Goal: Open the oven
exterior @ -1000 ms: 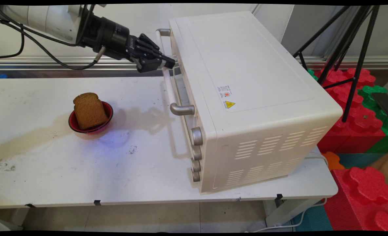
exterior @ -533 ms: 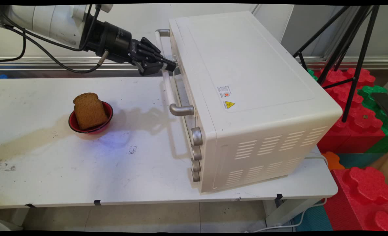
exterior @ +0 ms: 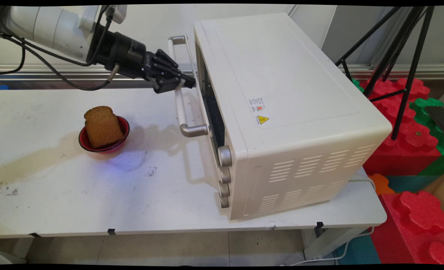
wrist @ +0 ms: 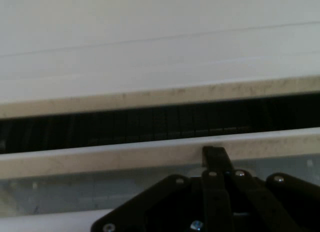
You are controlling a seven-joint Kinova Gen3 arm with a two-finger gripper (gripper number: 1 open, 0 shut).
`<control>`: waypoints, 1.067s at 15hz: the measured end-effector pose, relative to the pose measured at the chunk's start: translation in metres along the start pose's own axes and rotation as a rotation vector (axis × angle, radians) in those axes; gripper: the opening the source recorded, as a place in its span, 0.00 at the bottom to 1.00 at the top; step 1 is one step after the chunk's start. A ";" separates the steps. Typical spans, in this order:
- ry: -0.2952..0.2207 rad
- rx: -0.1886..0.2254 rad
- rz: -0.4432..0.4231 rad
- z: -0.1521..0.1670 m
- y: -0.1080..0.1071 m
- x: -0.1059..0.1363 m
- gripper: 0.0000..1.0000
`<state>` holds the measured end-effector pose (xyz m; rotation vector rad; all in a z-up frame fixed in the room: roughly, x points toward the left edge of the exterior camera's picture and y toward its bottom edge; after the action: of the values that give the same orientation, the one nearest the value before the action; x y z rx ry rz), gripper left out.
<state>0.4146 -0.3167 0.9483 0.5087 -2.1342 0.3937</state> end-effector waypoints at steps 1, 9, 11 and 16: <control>-0.007 -0.001 0.001 -0.002 0.000 -0.003 0.00; -0.079 -0.011 0.020 -0.022 0.003 -0.029 0.00; -0.101 -0.014 0.024 -0.027 0.003 -0.038 0.00; -0.142 -0.018 0.031 -0.035 0.003 -0.054 0.00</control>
<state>0.4658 -0.2868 0.9234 0.5067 -2.2829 0.3642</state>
